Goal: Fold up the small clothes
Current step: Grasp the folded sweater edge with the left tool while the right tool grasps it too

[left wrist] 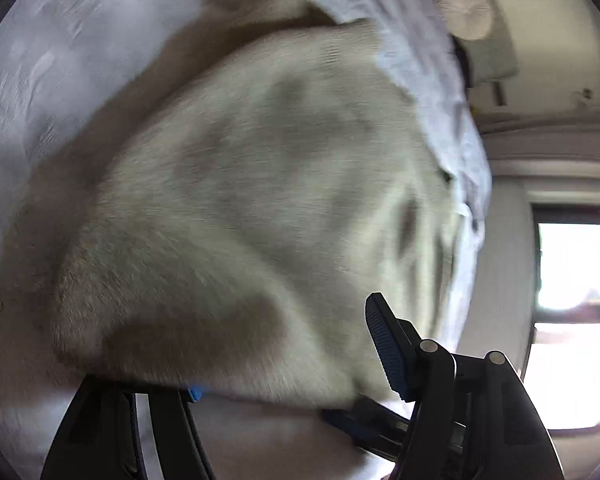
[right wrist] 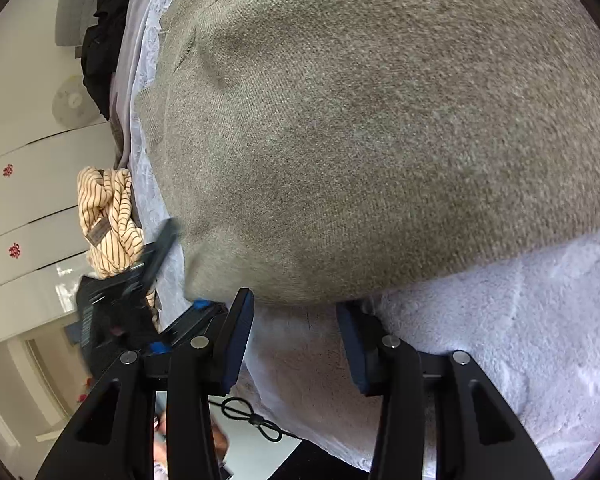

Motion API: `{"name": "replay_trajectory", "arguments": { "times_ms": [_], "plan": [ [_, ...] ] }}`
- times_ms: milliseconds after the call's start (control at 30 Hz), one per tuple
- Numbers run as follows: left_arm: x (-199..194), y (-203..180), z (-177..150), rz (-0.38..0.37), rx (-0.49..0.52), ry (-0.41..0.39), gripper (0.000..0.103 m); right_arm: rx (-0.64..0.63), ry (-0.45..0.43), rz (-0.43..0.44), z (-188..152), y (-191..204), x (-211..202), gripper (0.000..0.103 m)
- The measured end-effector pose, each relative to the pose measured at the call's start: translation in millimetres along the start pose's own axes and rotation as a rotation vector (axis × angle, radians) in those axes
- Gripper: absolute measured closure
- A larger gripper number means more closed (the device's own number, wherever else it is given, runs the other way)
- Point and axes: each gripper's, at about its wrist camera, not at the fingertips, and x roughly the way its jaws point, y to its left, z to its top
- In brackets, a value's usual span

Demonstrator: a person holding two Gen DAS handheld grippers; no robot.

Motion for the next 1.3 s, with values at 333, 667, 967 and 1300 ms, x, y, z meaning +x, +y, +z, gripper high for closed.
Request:
{"name": "replay_trajectory", "arguments": {
  "times_ms": [333,667,967,1300],
  "plan": [
    [-13,-23,4,0.210,0.173,-0.139,0.084,-0.201,-0.007,-0.117,13,39,-35,0.056],
    [-4,-108,-52,0.543,0.924,-0.289,0.085,-0.470,0.021,-0.250,77,144,-55,0.034],
    [-3,-104,-80,0.611,1.128,-0.311,0.085,-0.739,0.400,-0.431,102,268,59,0.020],
    [-1,-104,-90,0.614,1.180,-0.328,0.085,-0.902,0.654,-0.758,79,285,187,0.019]
  ]
}}
